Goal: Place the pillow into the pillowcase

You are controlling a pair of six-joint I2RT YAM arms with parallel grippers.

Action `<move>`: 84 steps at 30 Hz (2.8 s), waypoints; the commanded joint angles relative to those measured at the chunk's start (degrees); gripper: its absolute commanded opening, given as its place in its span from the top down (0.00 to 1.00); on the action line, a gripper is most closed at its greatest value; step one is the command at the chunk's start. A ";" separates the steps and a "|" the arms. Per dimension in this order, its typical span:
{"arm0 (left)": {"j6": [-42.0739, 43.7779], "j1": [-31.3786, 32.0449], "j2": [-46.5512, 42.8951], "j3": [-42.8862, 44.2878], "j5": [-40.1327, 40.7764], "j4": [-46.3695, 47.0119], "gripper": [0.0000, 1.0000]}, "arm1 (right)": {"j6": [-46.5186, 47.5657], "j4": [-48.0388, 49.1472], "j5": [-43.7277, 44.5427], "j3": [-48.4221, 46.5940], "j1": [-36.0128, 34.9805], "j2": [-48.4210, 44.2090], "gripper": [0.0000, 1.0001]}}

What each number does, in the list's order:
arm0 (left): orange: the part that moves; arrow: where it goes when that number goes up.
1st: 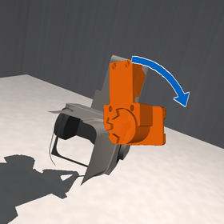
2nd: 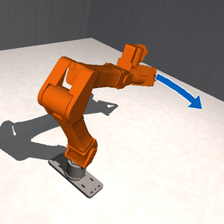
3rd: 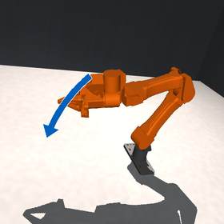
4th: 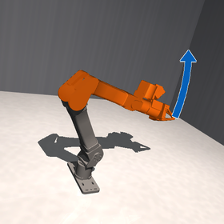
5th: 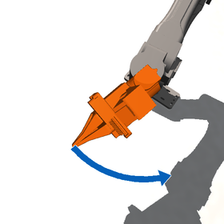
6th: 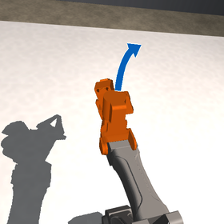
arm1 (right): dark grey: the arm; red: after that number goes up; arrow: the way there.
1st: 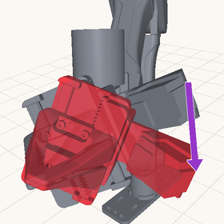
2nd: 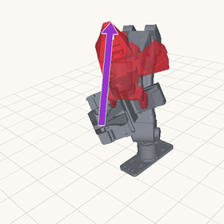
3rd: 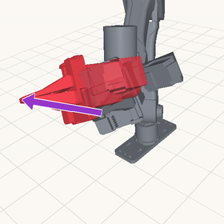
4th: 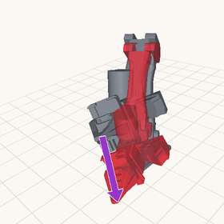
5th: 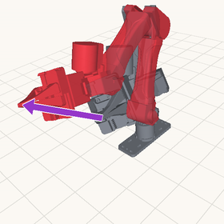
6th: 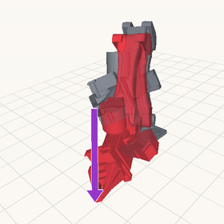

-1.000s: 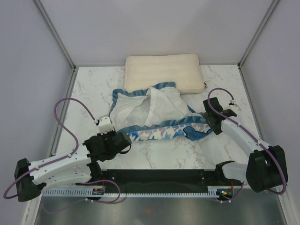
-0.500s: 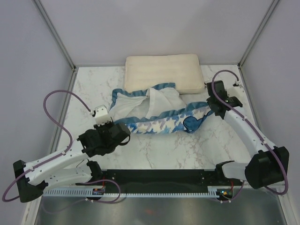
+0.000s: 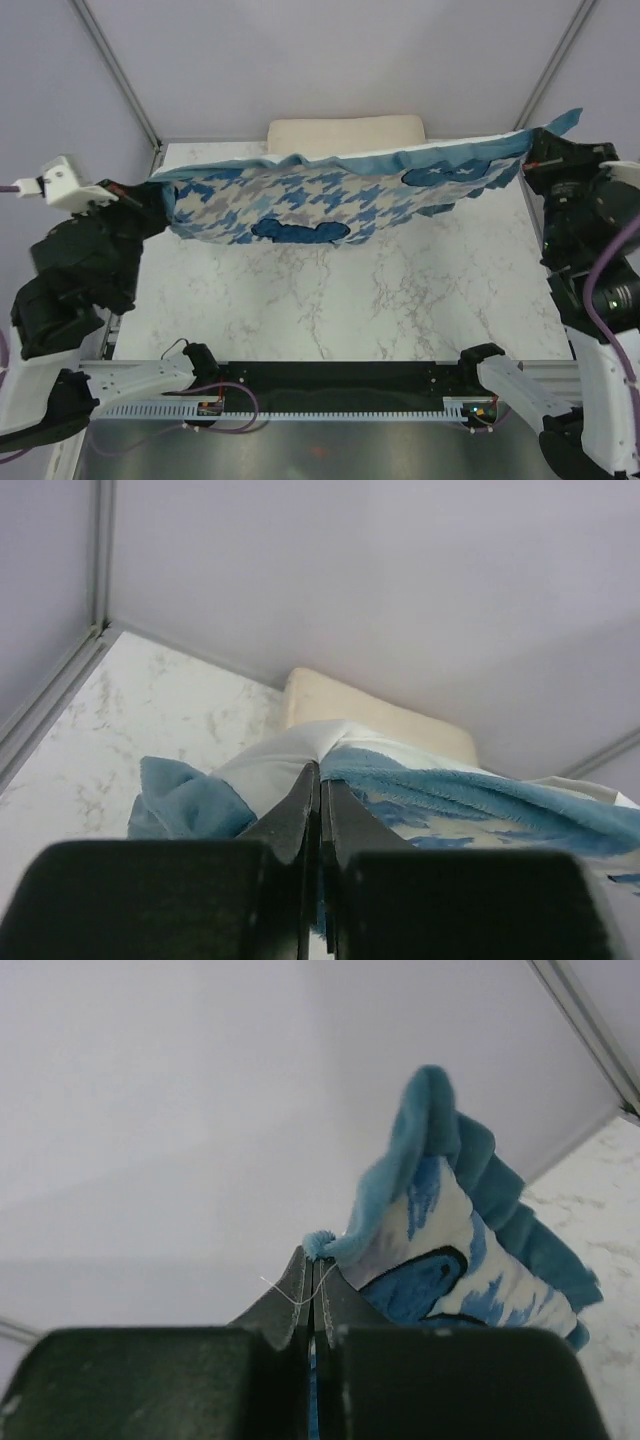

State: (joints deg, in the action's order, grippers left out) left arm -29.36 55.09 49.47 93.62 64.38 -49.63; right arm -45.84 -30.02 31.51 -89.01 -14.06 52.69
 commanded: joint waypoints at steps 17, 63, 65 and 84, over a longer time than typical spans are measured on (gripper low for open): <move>22.49 -3.84 7.55 -7.41 -9.97 21.58 0.98 | 6.03 2.51 2.77 -3.62 0.27 4.43 1.00; -7.81 -25.30 -26.45 -59.26 -46.19 16.32 0.26 | -4.43 -17.70 -0.75 42.35 23.38 -41.25 0.14; -7.64 -25.30 -23.21 -58.56 -45.75 16.32 0.24 | -3.99 -17.70 -0.13 41.21 23.38 -41.61 0.14; -4.65 -31.89 22.75 -29.66 -50.14 24.14 0.00 | 10.07 12.08 -33.44 42.43 23.38 -6.29 0.09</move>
State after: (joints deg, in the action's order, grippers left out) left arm -34.96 24.36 66.43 57.14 17.43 -29.06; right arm -37.76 -25.87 0.54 -44.86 9.23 44.45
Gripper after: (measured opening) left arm 0.995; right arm 0.909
